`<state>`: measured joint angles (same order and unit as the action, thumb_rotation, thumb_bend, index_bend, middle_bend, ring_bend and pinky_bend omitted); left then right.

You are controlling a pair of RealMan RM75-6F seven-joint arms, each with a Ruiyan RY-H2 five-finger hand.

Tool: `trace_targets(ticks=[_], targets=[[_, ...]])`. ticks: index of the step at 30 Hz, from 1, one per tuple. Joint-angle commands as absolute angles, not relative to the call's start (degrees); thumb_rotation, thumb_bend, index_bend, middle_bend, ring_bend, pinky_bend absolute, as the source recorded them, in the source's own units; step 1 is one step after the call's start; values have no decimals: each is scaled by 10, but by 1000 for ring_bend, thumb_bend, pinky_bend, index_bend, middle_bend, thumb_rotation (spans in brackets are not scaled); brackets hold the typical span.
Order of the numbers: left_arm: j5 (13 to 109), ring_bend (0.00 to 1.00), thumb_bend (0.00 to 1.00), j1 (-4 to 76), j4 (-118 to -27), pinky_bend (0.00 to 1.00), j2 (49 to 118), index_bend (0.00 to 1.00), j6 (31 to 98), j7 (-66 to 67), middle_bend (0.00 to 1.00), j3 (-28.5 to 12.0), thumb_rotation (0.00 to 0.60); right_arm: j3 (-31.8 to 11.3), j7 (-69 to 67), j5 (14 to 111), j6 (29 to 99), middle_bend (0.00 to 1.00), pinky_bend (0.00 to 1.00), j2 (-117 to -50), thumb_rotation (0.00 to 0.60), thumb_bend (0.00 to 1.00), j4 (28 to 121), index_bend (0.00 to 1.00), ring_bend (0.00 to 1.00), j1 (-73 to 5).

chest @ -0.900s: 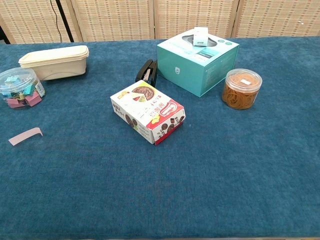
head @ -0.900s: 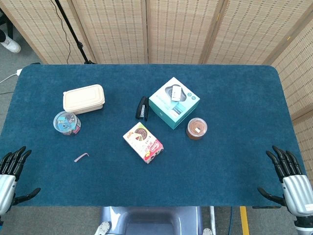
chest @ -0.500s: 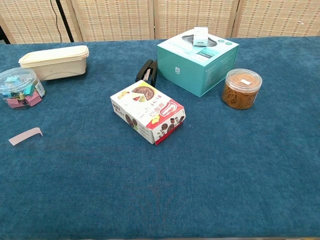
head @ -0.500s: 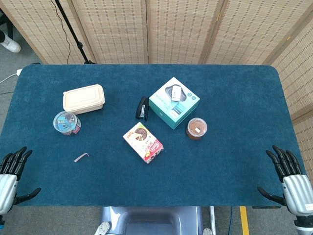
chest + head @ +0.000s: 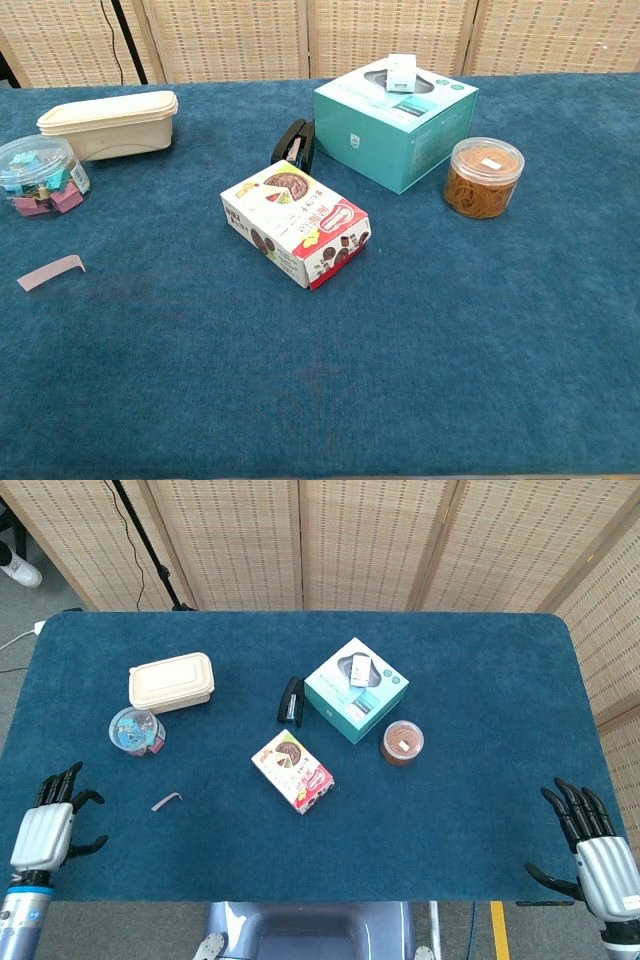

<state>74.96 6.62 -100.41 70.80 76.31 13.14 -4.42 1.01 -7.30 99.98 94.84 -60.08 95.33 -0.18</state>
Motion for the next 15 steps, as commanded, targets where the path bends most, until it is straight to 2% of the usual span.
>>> trace_targets(ticks=[1,4,15], targets=[[720,0,235,90,-968,0,744,428,737,155,0,-60,600,11,-75,1002,950,0,0,-600,600,0,953,0,0,-1],[711,0,286,102,-939,0,770,430,723,151,0,-64,600,11,-78,1001,949,0,0,-599,600,0,952,0,0,-2],[688,0,299,119,-871,0,840,444,697,158,0,-54,600,13,-83,1002,947,0,0,-596,600,0,953,0,0,-2]])
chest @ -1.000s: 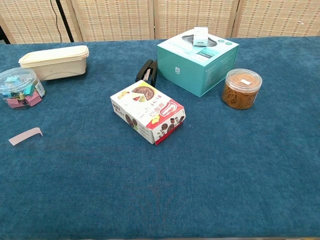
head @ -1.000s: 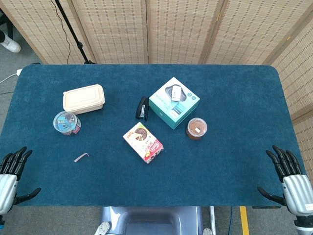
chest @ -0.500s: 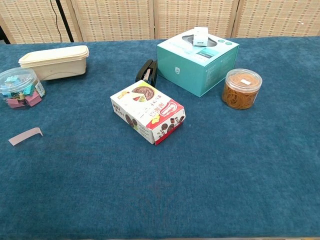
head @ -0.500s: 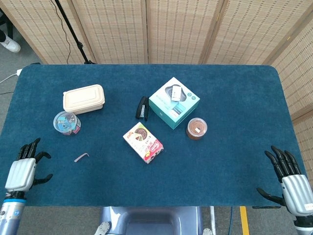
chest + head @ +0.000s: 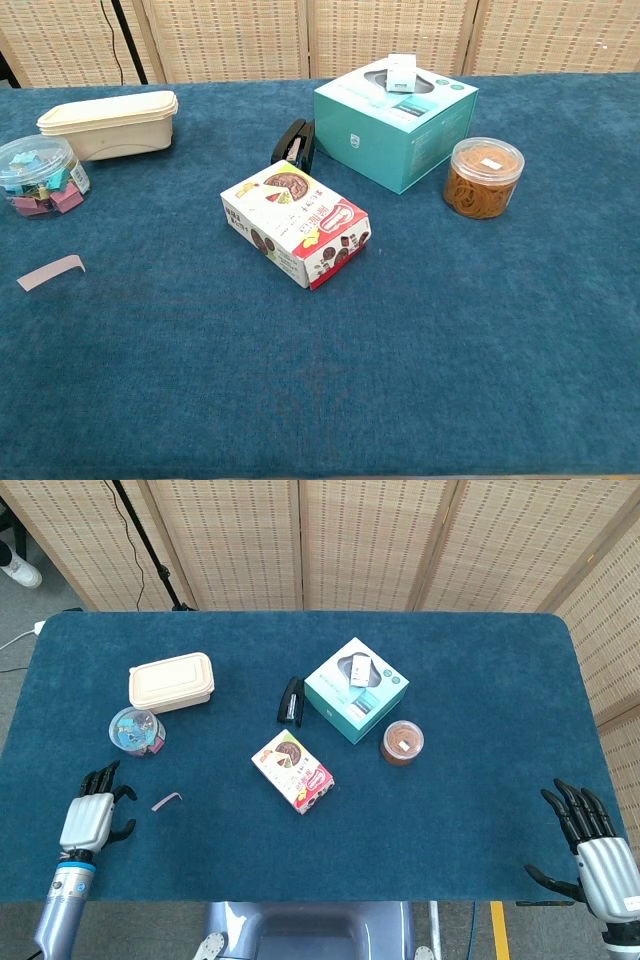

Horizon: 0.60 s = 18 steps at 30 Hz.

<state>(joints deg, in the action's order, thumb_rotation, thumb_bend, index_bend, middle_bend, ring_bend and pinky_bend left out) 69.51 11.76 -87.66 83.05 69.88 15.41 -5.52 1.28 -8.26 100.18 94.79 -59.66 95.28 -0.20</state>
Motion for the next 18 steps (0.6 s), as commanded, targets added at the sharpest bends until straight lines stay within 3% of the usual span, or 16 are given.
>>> trace_targets(ticks=[1,18], targets=[[685,0,303,120,-868,0,845,444,699,160,0,-55,600,13,-83,1002,947,0,0,-596,600,0,953,0,0,-2],[649,0,320,133,-859,0,902,449,702,174,0,-69,600,13,-99,1000,951,0,0,-591,600,0,952,0,0,-1]])
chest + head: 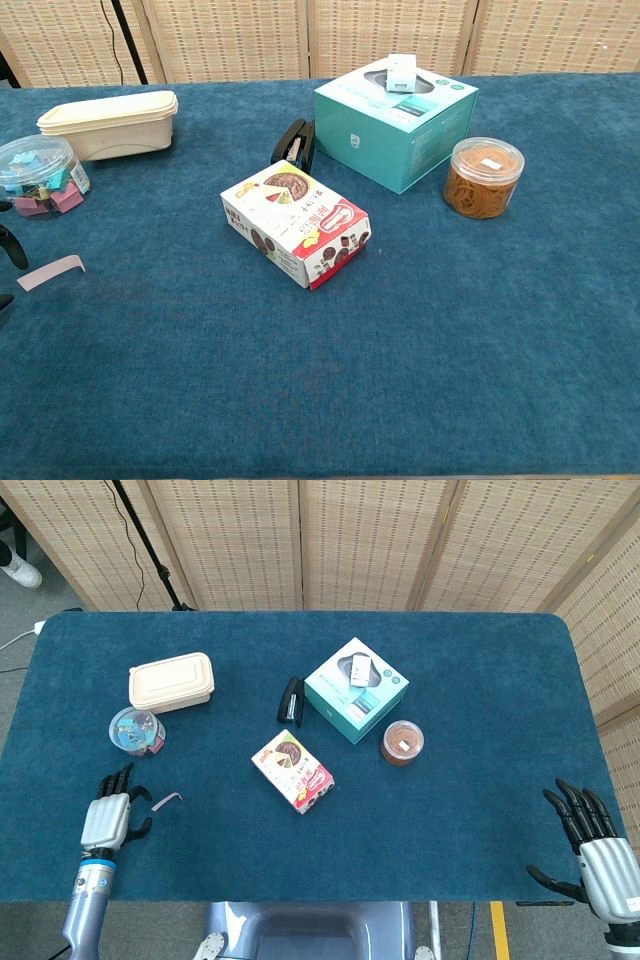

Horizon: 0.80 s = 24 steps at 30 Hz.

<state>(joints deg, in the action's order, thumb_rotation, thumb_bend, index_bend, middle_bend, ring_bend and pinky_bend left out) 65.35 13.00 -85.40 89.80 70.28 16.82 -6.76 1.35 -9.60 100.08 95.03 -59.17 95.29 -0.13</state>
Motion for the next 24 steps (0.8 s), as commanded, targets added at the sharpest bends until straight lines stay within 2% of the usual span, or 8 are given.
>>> trace_targets(ticks=[1,12,24], targets=[[647,0,320,134,-860,0,904,449,703,178,0,-70,600,13,-102,999,951,0,0,-590,600,0,951,0,0,-1],[611,0,361,150,-862,0,913,459,699,206,0,-87,600,13,-108,996,946,0,0,-588,600,0,949,0,0,-3],[598,0,400,163,-851,0,927,481,700,227,0,-86,600,13,-109,991,941,0,0,-588,600,0,950,0,0,-4]])
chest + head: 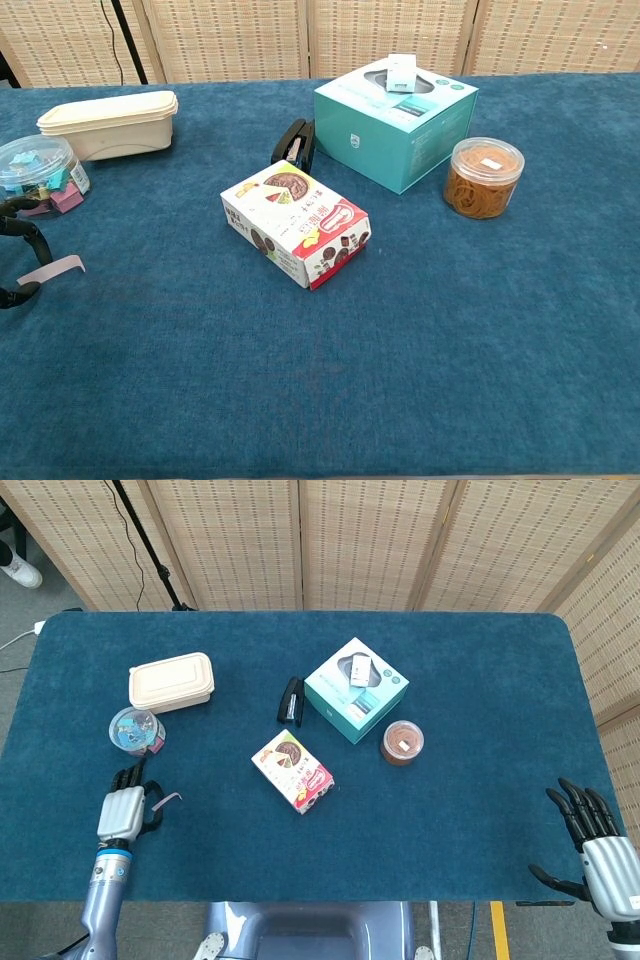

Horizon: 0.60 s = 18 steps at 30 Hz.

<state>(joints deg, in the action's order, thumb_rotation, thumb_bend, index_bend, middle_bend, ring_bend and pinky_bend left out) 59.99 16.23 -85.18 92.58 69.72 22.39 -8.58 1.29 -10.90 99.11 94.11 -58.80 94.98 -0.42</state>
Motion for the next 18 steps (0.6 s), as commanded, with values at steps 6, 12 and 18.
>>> trace_targets(ticks=[6,12,18], targets=[[591,0,430,164,-848,0,932,492,706,234,0,-86,600,13,-110,990,939,0,0,-587,600,0,950,0,0,-5],[588,0,430,167,-848,0,937,506,708,240,0,-84,600,13,-112,991,941,0,0,-587,600,0,949,0,0,-4],[587,0,437,169,-842,0,944,535,711,247,0,-81,600,13,-117,991,941,0,0,-585,600,0,948,0,0,-5]])
